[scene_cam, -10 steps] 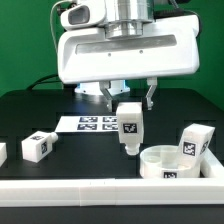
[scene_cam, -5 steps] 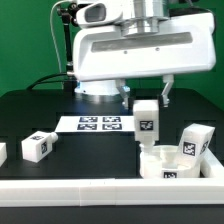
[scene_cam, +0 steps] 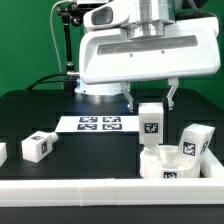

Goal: Assemble stool

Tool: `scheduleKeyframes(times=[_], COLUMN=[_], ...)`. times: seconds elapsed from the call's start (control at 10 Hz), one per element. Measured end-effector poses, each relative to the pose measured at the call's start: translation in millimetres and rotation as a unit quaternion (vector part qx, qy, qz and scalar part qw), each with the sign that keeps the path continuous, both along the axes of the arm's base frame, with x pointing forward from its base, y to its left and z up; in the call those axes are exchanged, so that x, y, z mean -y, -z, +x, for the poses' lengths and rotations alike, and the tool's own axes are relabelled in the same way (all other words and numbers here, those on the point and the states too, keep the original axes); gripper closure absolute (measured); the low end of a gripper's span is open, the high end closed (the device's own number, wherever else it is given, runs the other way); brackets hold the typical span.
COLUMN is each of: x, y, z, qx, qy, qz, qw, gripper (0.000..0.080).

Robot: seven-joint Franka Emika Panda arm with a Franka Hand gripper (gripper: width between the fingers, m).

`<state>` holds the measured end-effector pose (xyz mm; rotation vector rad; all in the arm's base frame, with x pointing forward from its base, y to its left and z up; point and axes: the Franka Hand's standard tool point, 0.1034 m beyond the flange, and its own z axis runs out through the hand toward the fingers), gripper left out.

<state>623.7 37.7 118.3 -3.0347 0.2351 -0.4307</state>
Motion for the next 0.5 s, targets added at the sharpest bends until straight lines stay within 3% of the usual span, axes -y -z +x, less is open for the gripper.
scheduleKeyframes(times=[0.5], x=[-9.0], y=[12.8], z=[-9.0], qx=[0.005], qy=[-0.007], qz=[-0.004], qw=[1.0], gripper=[0.0462])
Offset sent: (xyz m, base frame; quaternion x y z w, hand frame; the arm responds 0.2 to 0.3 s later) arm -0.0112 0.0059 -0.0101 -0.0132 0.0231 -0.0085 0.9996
